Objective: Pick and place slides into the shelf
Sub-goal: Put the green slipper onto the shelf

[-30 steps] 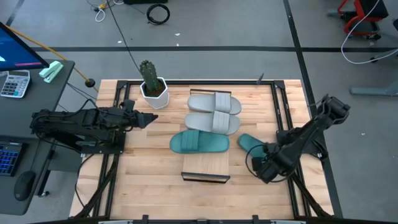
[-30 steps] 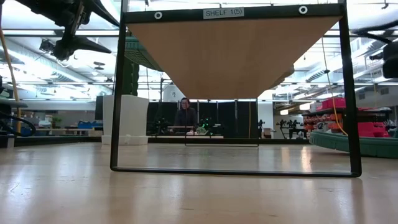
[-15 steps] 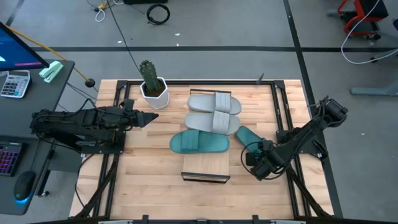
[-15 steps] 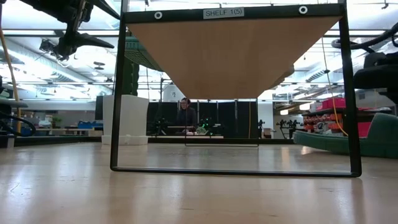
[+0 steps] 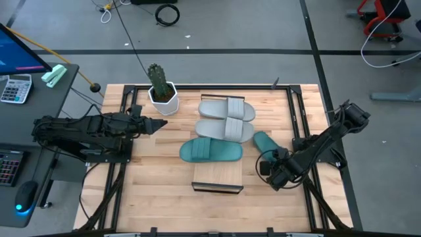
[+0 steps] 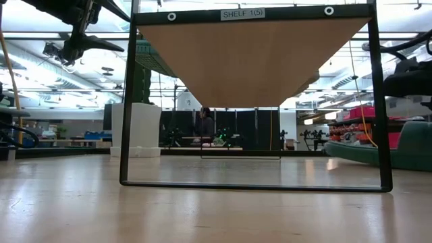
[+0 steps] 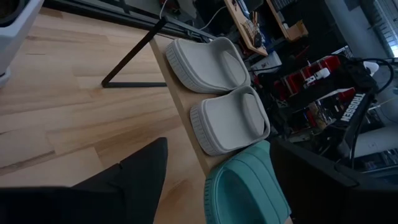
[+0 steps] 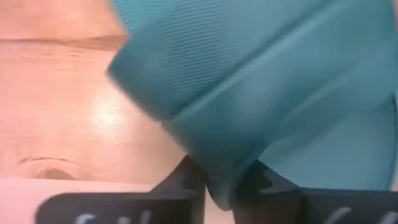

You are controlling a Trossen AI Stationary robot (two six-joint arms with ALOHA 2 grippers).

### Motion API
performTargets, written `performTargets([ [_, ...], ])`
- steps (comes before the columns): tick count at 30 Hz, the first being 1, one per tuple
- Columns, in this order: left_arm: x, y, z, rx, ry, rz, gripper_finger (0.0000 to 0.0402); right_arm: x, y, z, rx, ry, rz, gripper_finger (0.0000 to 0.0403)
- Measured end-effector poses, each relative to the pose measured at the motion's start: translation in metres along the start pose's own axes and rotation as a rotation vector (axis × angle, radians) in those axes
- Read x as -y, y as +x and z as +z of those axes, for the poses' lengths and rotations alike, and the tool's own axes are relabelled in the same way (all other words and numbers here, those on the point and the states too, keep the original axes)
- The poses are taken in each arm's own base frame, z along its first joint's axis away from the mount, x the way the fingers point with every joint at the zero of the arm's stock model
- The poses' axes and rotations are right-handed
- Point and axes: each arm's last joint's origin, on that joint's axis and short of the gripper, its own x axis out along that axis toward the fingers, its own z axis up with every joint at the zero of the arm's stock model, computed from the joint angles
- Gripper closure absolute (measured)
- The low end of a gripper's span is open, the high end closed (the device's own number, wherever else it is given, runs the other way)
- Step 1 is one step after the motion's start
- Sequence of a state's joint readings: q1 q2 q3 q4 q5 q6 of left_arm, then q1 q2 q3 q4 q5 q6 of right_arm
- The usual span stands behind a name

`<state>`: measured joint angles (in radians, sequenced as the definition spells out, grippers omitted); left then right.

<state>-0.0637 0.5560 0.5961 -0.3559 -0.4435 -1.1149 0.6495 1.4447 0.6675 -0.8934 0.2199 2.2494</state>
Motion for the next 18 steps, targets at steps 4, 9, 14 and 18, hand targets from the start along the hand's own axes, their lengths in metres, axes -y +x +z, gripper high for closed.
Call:
performTargets([
  [4, 0.0, 0.0, 0.0, 0.0, 0.0, 0.0, 0.0122, 0.002, -0.004, 0.004, 0.01, -0.005, 0.009, 0.0375],
  [9, 0.0, 0.0, 0.0, 0.0, 0.001, 0.001, 0.0125, 0.009, -0.015, 0.013, 0.049, -0.014, -0.019, 0.038],
  [14, 0.0, 0.0, 0.0, -0.002, 0.005, 0.003, 0.0126, 0.015, -0.039, 0.025, 0.09, -0.028, -0.057, 0.038],
  [18, -0.001, 0.0, 0.0, -0.004, 0.028, 0.006, 0.0129, 0.02, -0.06, 0.035, 0.139, -0.04, -0.103, 0.038],
])
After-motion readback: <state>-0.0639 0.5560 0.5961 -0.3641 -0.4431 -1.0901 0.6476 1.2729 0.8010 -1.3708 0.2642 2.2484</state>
